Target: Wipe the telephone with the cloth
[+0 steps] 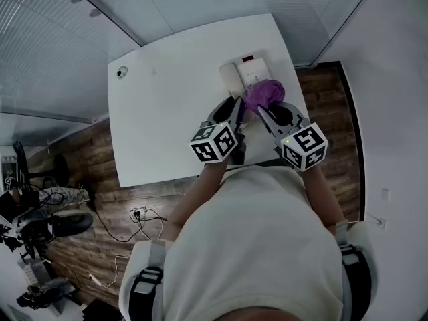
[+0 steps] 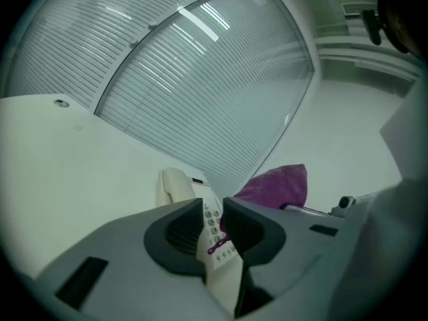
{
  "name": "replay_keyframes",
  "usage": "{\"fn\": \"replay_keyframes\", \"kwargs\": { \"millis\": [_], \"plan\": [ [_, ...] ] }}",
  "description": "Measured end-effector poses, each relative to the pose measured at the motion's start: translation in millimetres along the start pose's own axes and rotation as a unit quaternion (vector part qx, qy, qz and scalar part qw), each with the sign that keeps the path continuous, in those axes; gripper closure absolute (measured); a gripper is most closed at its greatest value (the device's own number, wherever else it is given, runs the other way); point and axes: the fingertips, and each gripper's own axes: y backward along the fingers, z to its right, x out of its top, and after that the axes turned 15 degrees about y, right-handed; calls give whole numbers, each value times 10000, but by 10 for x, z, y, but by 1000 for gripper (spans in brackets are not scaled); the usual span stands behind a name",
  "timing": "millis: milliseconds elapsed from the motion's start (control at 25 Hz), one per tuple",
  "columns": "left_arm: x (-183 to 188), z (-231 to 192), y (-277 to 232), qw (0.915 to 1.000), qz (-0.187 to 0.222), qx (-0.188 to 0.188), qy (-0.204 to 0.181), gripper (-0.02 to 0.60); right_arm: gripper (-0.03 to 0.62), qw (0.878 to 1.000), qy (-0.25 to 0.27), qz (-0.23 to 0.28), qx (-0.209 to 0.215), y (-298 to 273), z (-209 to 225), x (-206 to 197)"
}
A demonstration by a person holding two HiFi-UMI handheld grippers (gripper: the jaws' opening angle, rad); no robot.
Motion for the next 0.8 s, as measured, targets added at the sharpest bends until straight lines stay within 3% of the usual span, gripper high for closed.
{"fn": "replay_keyframes", "kwargs": {
  "millis": [80,280,400,800],
  "plan": [
    [-21,39,90,9999,-45,-101,-80,523,548,10000,-11,8,-69,25,-60,10],
    [-85,27,329,9986,-303,-118,-413,556,548,9999,-77,-11,-117,95,-298,24],
    [-161,-55,476,9980,-472,-98,-408,560,548,9999,-96,-67,-106,107,-479,23],
    [-297,-49,1151,9921,-763,-101,-993,560,548,9998,-167,-55,-136,300,-1096,115]
  ]
}}
